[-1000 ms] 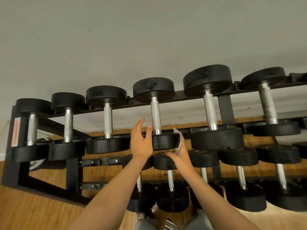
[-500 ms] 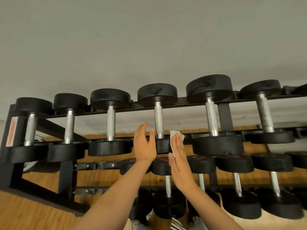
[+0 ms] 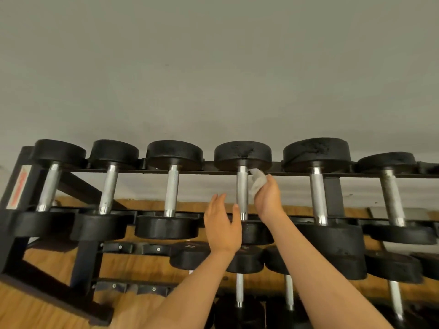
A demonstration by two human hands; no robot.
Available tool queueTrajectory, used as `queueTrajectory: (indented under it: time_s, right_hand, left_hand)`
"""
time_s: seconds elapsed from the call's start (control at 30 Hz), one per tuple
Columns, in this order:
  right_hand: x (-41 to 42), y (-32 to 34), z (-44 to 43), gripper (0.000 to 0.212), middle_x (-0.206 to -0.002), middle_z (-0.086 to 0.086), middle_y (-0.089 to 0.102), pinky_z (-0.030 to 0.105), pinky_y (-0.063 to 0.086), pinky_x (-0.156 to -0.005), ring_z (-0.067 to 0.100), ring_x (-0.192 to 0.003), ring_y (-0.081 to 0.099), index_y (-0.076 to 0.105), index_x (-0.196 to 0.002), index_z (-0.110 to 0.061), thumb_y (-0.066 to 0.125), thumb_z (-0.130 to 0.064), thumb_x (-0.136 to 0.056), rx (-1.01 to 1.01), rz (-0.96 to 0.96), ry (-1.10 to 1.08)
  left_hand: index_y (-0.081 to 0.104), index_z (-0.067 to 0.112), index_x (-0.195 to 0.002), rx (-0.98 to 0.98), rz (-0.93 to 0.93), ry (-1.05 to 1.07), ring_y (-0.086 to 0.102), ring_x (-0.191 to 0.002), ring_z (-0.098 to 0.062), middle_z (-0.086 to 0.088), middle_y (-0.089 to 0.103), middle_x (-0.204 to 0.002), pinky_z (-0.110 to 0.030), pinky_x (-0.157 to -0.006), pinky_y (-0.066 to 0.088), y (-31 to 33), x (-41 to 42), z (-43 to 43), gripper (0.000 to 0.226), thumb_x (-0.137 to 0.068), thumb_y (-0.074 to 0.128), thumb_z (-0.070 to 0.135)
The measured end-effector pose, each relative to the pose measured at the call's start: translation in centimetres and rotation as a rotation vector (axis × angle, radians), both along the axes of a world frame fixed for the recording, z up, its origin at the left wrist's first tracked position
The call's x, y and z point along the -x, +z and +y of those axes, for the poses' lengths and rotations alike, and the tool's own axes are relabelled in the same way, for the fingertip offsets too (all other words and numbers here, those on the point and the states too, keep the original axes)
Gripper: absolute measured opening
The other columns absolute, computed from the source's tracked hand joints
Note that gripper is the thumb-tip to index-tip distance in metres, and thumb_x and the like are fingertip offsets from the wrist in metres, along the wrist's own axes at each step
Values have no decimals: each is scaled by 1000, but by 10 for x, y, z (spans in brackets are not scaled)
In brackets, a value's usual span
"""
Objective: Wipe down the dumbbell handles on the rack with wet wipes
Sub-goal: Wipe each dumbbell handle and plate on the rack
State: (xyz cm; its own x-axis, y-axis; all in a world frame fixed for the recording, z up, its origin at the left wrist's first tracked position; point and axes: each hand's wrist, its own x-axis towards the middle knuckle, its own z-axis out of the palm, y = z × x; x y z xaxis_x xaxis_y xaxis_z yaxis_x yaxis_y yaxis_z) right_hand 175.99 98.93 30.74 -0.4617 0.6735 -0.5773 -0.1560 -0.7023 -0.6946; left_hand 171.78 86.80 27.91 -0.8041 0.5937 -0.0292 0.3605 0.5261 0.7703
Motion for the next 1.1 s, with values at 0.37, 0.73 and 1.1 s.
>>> queueTrajectory:
  time_s: [0.37,0.73,1.1]
  right_hand:
    - [28,-21,7,45,-128,8,54,40,50,-95,26,-112,56,41,-144,-17,51,-15,-100,-411,-320,252]
    - [35,-15,11,21,-79,1,61,23,48,-63,14,-73,57,62,-88,-18,52,-32,-100,-348,-280,75]
    - [36,-20,15,25,-84,4,62,28,50,-68,17,-76,58,64,-90,-13,54,-34,-98,-292,-301,48]
  left_hand:
    - [56,28,-126,-85,-18,17,48,-119,-4,14,55,-123,-28,-104,41,-3,3,1,42,-91,42,48]
    - [57,29,-118,-64,-65,27,50,-111,-2,14,59,-116,-14,-92,33,-3,3,0,31,-92,48,45]
    - [57,31,-116,-72,-89,17,49,-110,-2,17,58,-112,-16,-91,34,-1,2,0,28,-92,49,44]
